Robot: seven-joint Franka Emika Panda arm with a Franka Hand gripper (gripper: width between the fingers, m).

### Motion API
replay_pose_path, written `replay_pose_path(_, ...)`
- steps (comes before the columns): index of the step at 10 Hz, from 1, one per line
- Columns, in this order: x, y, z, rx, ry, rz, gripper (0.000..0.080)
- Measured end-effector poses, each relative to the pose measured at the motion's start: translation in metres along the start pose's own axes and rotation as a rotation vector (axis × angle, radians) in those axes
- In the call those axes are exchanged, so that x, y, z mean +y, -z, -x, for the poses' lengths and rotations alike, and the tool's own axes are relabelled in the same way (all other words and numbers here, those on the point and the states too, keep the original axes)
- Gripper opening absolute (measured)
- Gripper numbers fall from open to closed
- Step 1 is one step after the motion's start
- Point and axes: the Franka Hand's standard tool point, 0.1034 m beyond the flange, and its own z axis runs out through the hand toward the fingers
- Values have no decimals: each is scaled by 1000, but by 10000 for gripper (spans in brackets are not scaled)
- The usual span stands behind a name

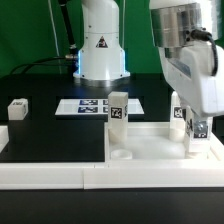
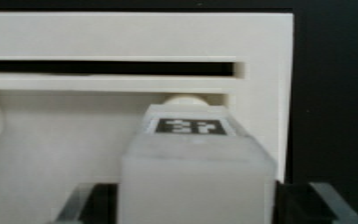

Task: Assemble square table

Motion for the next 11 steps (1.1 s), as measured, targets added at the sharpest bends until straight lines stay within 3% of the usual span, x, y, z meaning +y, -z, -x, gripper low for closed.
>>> replay_pose_path(1,1,1,2,6,109,17,519)
replay_pose_path(2,-1,3,5,35,298,20,519)
replay_pose_path(3,-3,3,12,60,469,19,626)
replay_pose_path(7,-3,2,8,62,799,33,649)
replay_pose_path(9,-5,4,4,102,1335,85,649)
replay_pose_path(10,-6,5,8,121,1464,109,649)
replay_pose_path(11,-5,4,8,115,1392,99,546)
